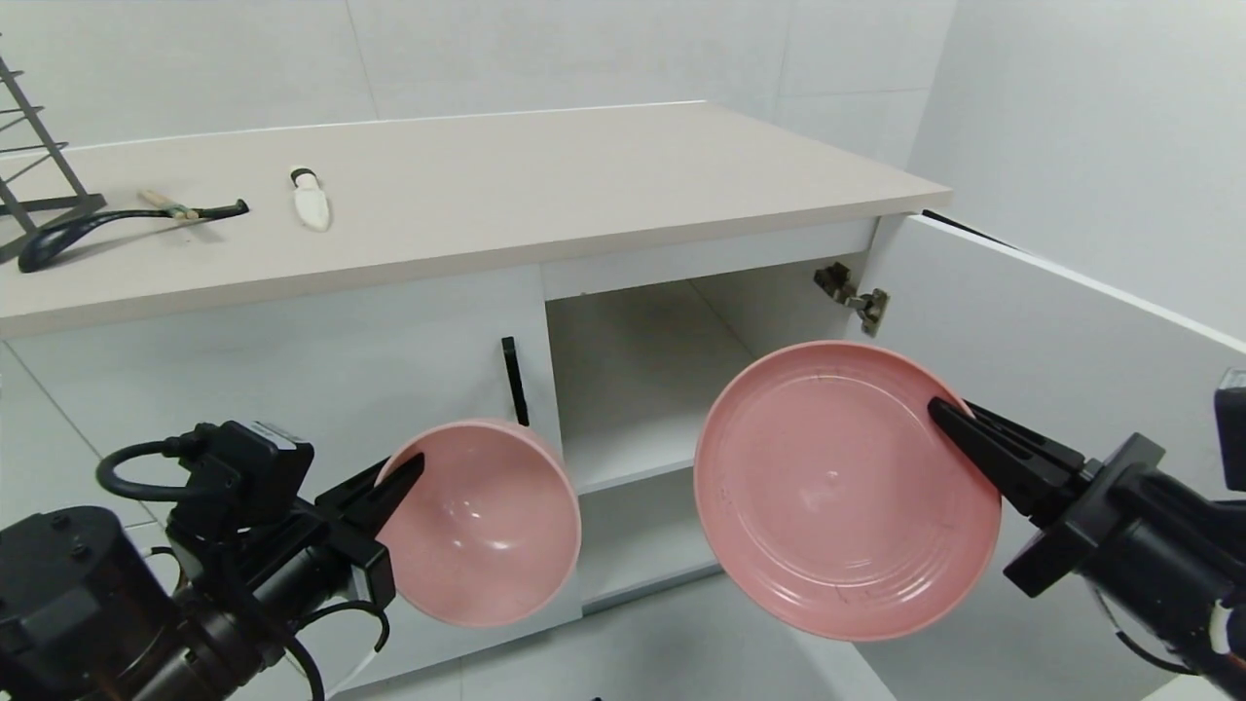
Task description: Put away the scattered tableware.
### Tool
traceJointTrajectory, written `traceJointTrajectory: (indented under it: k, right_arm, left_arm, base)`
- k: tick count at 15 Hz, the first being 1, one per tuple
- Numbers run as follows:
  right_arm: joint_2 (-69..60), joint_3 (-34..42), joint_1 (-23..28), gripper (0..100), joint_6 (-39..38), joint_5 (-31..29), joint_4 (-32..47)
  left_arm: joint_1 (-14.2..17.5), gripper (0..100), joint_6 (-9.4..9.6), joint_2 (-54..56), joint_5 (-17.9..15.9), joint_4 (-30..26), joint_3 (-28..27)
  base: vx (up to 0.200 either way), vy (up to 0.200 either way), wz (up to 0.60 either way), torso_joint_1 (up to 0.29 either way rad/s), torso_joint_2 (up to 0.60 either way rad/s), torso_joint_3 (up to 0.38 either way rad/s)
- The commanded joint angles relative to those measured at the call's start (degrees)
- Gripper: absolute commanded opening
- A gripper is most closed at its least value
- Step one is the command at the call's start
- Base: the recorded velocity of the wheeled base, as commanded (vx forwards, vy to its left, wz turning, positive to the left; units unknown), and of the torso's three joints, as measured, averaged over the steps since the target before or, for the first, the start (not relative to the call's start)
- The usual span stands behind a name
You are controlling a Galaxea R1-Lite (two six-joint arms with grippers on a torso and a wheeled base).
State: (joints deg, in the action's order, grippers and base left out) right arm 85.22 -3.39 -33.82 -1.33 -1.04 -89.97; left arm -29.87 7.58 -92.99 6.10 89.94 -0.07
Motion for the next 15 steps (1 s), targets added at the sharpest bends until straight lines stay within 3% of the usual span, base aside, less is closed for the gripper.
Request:
traceJointTrajectory:
  k: [1, 4, 15]
  right_arm:
    - [0.0, 0.0, 0.0, 0, 0.0, 0.0, 0.0]
    - [0.0, 0.0, 0.0, 0, 0.0, 0.0, 0.0]
    - [0.9, 3.4, 0.5, 0, 1.5, -0.4, 0.0]
  left_arm:
    - [0.5, 0, -0.02, -0.2, 0.1, 0.1, 0.1]
    - [1.4, 0, -0.02, -0.2, 0.1, 0.1, 0.1]
    - [0.5, 0, 0.06, -0.1, 0.0, 0.1, 0.1]
  base:
    - [0.0, -0.2, 0.0, 0.002, 0.0, 0.012]
    - [0.2, -0.2, 0.0, -0.002, 0.0, 0.002]
    - [0.0, 0.0, 0.05, 0.0, 0.0, 0.001]
